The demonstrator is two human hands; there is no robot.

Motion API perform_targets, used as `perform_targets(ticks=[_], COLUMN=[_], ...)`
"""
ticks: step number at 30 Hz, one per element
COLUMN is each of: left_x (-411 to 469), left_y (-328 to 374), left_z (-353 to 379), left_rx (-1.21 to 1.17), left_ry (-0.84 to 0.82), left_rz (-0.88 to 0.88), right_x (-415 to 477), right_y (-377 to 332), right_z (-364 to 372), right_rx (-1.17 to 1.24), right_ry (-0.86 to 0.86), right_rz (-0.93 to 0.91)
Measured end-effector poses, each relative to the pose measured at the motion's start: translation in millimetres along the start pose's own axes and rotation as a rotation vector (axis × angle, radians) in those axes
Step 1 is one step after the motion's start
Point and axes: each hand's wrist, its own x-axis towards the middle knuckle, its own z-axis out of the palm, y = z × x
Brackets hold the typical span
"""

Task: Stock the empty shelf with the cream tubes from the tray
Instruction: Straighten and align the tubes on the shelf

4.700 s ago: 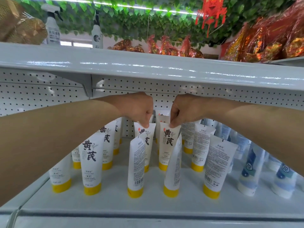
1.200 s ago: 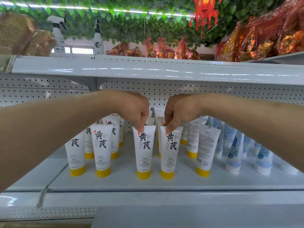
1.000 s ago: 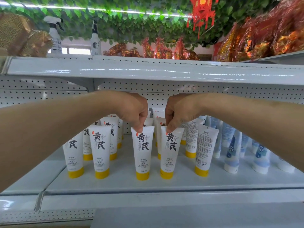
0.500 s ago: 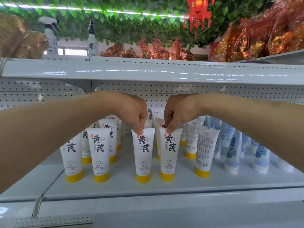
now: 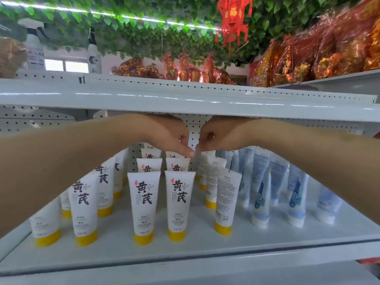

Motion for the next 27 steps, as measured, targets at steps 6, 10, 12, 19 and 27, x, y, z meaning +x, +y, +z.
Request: perform_targets(ticks=[6, 10, 12, 19, 27], left_x=[62.4, 107.9, 127.9, 185.1, 221.4], left_y=[41.4, 49.4, 45.6, 19.0, -2.5], left_z=[5.4, 8.6, 10.3, 16.2, 19.9], left_rx=[0.011, -0.017, -0.040, -0.112, -0.123], left_ry=[0.078, 0.064, 0.052, -0.064, -0.200], left_rz=[-0.061, -0.165, -0.209, -0.328, -0.285], right_x=[1.6, 10.7, 26.7, 111.8, 154.9], right_y=[82.6, 128.1, 144.3, 169.0, 176.8], right_z=[11.3, 18.0, 23.1, 42.3, 63.8], right_rx=[-0.079, -0.109, -0.101, 0.175, 0.205], right_ry=[0.091, 0.030, -0.030, -0.120, -0.196], right_rz=[-0.010, 0.031, 0.055, 0.174, 0.272])
